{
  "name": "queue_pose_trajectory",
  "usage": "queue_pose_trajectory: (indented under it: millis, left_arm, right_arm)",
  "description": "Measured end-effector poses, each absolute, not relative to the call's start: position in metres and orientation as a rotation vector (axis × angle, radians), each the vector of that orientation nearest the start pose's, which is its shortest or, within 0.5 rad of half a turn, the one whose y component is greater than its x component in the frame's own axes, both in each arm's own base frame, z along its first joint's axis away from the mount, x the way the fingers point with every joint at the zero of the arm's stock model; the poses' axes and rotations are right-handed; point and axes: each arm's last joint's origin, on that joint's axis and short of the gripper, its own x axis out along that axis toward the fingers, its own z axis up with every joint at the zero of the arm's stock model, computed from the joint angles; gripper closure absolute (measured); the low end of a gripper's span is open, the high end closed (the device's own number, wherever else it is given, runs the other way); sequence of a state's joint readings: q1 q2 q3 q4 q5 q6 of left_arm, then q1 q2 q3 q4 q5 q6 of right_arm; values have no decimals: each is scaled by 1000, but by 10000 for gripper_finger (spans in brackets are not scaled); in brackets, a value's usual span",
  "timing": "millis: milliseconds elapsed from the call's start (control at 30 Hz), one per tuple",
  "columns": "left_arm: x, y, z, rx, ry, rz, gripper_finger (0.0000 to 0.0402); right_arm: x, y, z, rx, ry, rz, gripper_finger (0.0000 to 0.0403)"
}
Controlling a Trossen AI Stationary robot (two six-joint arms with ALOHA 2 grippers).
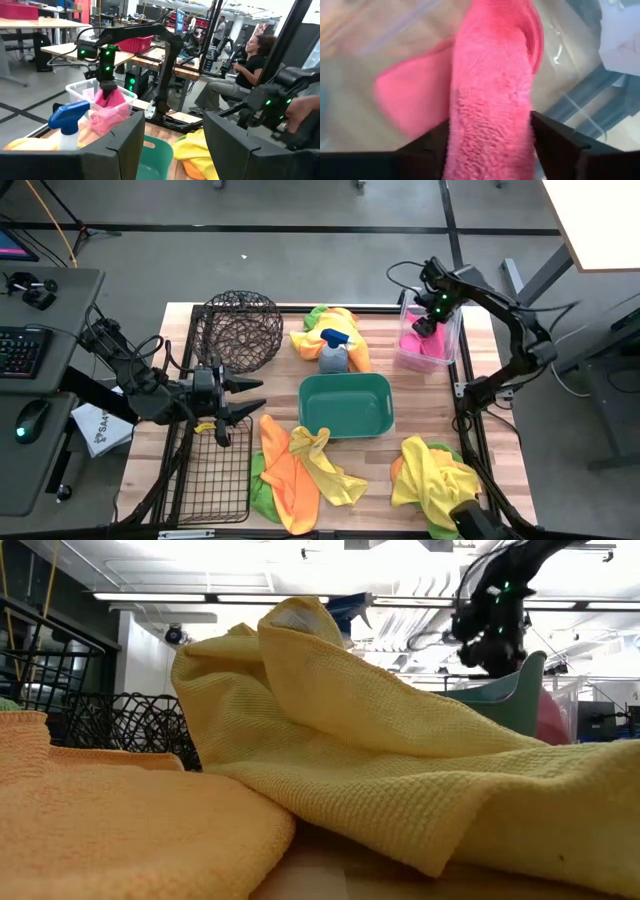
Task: Sort microfiber towel by color & place in baskets
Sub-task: Put the pink towel into the transparent bin, then put the bottom left yellow towel into the round brown basket
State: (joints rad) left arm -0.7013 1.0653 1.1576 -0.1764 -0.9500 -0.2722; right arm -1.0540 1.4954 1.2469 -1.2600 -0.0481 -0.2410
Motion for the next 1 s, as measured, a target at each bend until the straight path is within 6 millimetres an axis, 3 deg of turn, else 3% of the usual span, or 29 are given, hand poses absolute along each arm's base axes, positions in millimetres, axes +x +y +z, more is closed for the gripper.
queue_pose_trajectory:
  millis: [167, 333, 400, 567, 833, 1000]
  left_arm:
    - [179, -121, 409, -182, 29, 255, 213]
    - [181, -118, 409, -185, 27, 271, 213]
    - [183, -116, 409, -186, 28, 275, 213]
    - [186, -112, 409, -187, 35, 253, 213]
    - [188, -110, 408, -185, 47, 236, 213]
    - [192, -106, 405, -181, 62, 278, 213]
  right_arm:
    - [124, -212, 298, 580, 1317, -609, 140]
    - [119, -202, 331, 561, 1150, -662, 135]
    - [116, -195, 332, 640, 1177, -662, 137]
    - [118, -183, 320, 866, 1142, -416, 137]
    - [117, -193, 324, 870, 1053, -513, 137]
    - [116, -177, 345, 871, 870, -377, 137]
